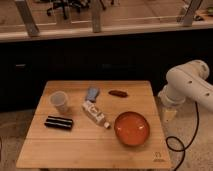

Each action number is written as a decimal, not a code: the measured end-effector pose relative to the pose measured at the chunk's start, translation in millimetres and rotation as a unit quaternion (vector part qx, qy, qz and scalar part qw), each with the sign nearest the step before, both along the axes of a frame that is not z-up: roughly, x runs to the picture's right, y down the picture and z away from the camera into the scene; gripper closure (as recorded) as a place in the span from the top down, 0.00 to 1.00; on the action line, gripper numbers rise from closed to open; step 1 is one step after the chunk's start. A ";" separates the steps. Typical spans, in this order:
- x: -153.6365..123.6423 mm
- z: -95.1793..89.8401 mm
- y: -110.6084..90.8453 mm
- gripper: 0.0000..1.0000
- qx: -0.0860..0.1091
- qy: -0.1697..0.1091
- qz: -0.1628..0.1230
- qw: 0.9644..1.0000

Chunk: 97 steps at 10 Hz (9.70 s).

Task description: Place the ceramic cup in the ceramic bowl

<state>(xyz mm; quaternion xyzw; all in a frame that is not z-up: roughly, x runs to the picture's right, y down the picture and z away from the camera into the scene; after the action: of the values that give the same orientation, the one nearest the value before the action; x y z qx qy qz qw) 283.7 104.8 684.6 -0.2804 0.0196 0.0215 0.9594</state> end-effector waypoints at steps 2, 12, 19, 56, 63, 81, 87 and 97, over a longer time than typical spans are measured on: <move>0.0 0.0 0.0 0.80 0.000 0.000 0.000 1.000; 0.0 0.0 0.0 0.80 0.000 0.000 0.000 1.000; 0.0 0.0 0.0 0.80 0.000 0.000 0.000 1.000; -243.4 48.2 -81.4 0.80 0.065 -0.111 -0.188 0.974; -295.7 60.2 -91.6 0.80 0.086 -0.153 -0.228 0.958; -410.4 85.8 -97.5 0.80 0.104 -0.244 -0.316 0.911; -459.2 85.2 -95.1 0.80 0.088 -0.278 -0.350 0.890; -494.7 99.3 -81.7 0.80 0.065 -0.316 -0.384 0.865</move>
<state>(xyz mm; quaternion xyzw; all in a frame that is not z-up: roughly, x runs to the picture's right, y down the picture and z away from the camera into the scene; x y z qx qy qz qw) -211.0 23.1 783.9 -0.1798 -0.1802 -0.4370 0.8627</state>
